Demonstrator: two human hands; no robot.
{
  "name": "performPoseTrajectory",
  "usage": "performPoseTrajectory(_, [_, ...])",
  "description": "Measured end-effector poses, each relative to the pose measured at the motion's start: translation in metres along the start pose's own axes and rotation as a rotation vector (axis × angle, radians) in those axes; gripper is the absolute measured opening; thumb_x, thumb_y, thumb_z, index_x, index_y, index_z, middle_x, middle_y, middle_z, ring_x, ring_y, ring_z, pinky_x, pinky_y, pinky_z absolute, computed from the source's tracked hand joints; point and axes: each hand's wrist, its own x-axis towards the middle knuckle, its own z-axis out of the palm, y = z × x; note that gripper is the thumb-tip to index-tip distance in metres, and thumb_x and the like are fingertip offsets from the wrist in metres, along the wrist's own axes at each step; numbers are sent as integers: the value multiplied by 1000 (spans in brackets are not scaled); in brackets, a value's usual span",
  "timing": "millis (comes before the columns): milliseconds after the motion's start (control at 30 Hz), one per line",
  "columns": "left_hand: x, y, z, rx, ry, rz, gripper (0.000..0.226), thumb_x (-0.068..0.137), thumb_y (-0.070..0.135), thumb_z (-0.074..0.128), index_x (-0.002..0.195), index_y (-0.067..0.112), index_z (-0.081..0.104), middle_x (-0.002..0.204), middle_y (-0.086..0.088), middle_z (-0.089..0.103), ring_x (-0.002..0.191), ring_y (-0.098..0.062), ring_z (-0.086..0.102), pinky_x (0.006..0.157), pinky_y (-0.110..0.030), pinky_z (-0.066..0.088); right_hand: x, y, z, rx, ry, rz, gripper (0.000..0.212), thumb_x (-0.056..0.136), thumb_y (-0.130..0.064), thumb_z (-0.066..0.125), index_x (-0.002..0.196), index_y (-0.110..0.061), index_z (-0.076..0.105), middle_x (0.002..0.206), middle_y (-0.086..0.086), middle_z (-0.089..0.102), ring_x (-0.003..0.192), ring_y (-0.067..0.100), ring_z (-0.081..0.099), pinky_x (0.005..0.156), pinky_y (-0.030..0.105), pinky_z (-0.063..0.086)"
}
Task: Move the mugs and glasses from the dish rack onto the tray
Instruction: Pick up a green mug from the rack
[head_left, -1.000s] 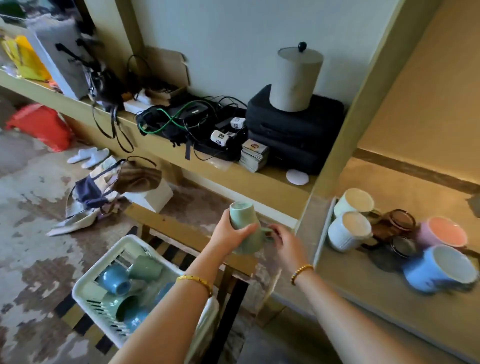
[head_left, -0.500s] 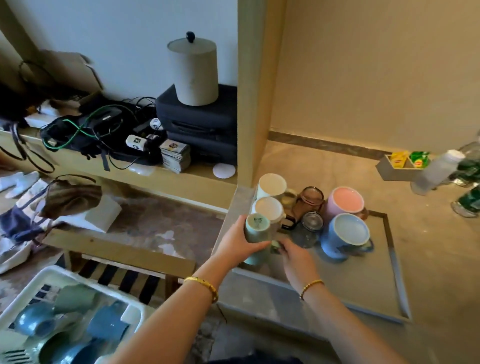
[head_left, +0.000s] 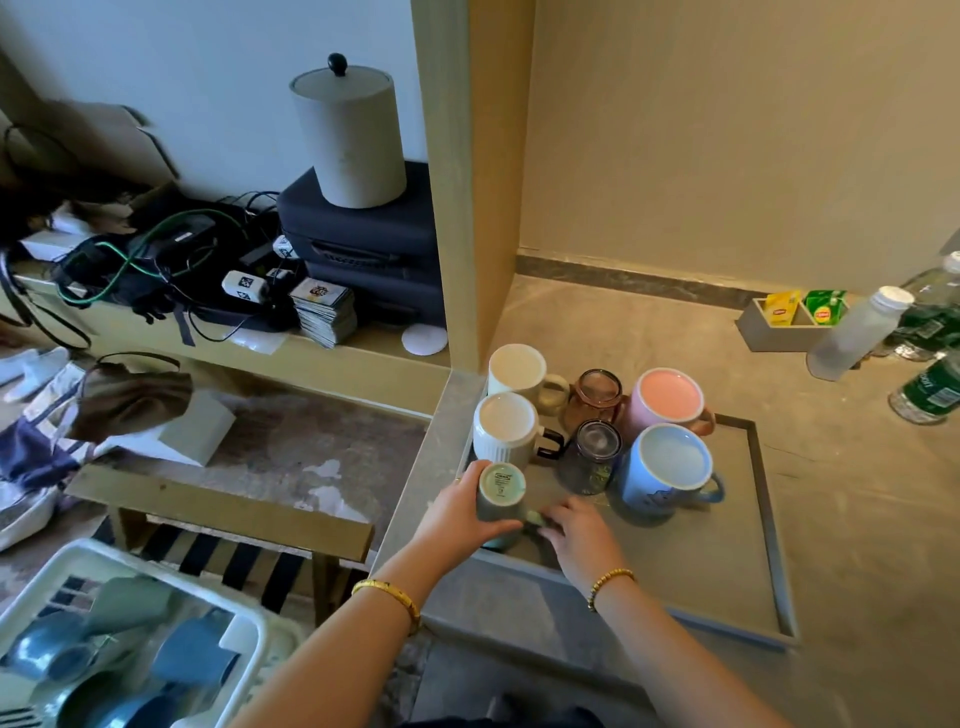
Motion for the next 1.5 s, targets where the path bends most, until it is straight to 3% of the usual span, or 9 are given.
performPoseTrajectory(100, [-3, -4, 1, 19, 7, -17, 72, 70, 40, 77, 127, 32, 34, 124, 8, 56, 116, -13, 52, 101, -40, 42, -1, 0, 0, -6, -1, -19, 25, 89, -25, 57, 111, -16, 66, 105, 5, 55, 103, 21, 49, 87, 29, 41])
performPoseTrajectory(200, [-3, -5, 0, 25, -2, -40, 73, 72, 39, 76, 129, 31, 31, 127, 5, 54, 119, -19, 50, 102, -45, 41, -1, -2, -1, -5, -6, -36, 23, 89, -24, 57, 109, -17, 67, 104, 5, 57, 102, 22, 49, 85, 29, 42])
performPoseTrajectory(600, [1, -4, 1, 43, 3, -55, 75, 70, 37, 78, 129, 29, 32, 125, 3, 56, 116, -18, 54, 99, -41, 45, -3, -6, -1, -77, 77, -47, 23, 91, -25, 55, 110, -18, 65, 111, -1, 61, 112, 20, 46, 94, 30, 39])
performPoseTrajectory(767, [0, -6, -3, 109, -22, -52, 78, 71, 42, 76, 132, 27, 31, 132, 0, 49, 123, -21, 44, 104, -43, 40, -8, -10, 0, -80, 77, -19, 29, 91, -21, 53, 120, -19, 58, 124, -1, 55, 122, 18, 42, 104, 31, 35])
performPoseTrajectory(867, [-6, -12, -12, 219, -49, 8, 74, 81, 51, 62, 140, 28, 23, 143, -1, 39, 132, -22, 33, 107, -41, 33, -18, -25, 1, -84, 227, -51, 39, 82, -5, 58, 120, -11, 57, 125, 5, 55, 122, 24, 45, 105, 37, 36])
performPoseTrajectory(967, [-14, -21, -29, 266, -34, 26, 69, 88, 58, 45, 144, 25, 20, 147, -2, 35, 137, -20, 27, 109, -38, 31, -18, -48, -3, -60, 434, -124, 42, 64, 12, 65, 104, -1, 63, 107, 16, 61, 104, 35, 56, 89, 45, 48])
performPoseTrajectory(1167, [-27, -43, -74, 22, 175, -157, 49, 94, 39, 46, 138, 20, 35, 144, -4, 34, 129, -22, 35, 104, -39, 37, -9, -126, -5, 42, 604, -182, 36, 65, 18, 58, 96, -1, 61, 101, 18, 57, 101, 36, 53, 87, 48, 46])
performPoseTrajectory(1367, [-65, -91, -127, -2, 297, -214, 40, 95, 33, 45, 133, 21, 41, 141, -1, 36, 124, -18, 41, 92, -26, 36, -14, -214, 41, 45, 491, -345, 37, 62, 18, 55, 94, 0, 63, 101, 20, 57, 98, 38, 54, 88, 43, 42])
performPoseTrajectory(1500, [-110, -140, -164, -29, 394, -304, 37, 95, 29, 46, 131, 20, 45, 140, -2, 40, 119, -17, 46, 97, -28, 39, -24, -271, 93, 53, 342, -433, 34, 67, 15, 53, 95, -1, 63, 104, 18, 57, 104, 36, 53, 94, 44, 42])
